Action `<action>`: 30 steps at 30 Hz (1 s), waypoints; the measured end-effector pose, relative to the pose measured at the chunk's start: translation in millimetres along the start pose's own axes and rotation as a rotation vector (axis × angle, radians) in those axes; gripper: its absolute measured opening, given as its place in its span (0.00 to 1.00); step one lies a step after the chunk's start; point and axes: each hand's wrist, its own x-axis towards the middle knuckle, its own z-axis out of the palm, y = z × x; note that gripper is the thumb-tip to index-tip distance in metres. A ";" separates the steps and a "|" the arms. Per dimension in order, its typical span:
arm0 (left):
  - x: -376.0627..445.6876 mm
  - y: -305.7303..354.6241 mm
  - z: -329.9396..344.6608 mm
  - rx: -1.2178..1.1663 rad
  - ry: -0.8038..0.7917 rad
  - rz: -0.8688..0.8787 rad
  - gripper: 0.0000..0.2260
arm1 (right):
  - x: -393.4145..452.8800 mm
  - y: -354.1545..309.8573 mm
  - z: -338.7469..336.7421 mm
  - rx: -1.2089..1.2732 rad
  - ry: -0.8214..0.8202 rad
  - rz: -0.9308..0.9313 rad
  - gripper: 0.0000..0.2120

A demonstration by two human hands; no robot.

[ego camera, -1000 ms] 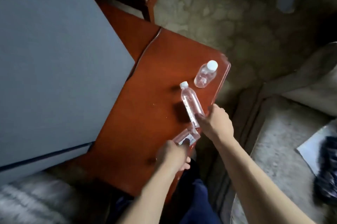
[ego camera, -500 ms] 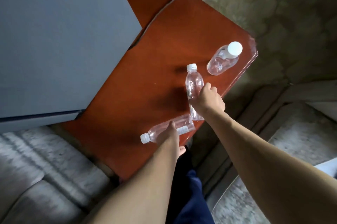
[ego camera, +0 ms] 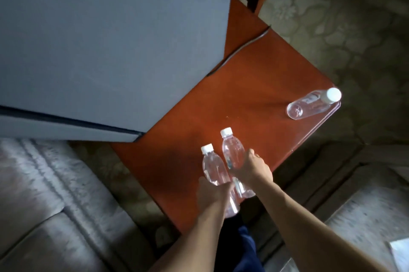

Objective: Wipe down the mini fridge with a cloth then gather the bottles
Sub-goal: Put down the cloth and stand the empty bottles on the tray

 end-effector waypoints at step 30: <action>-56.8 -111.0 -469.7 -0.545 0.412 0.684 0.34 | -338.3 -330.9 94.2 0.128 0.262 -0.711 0.22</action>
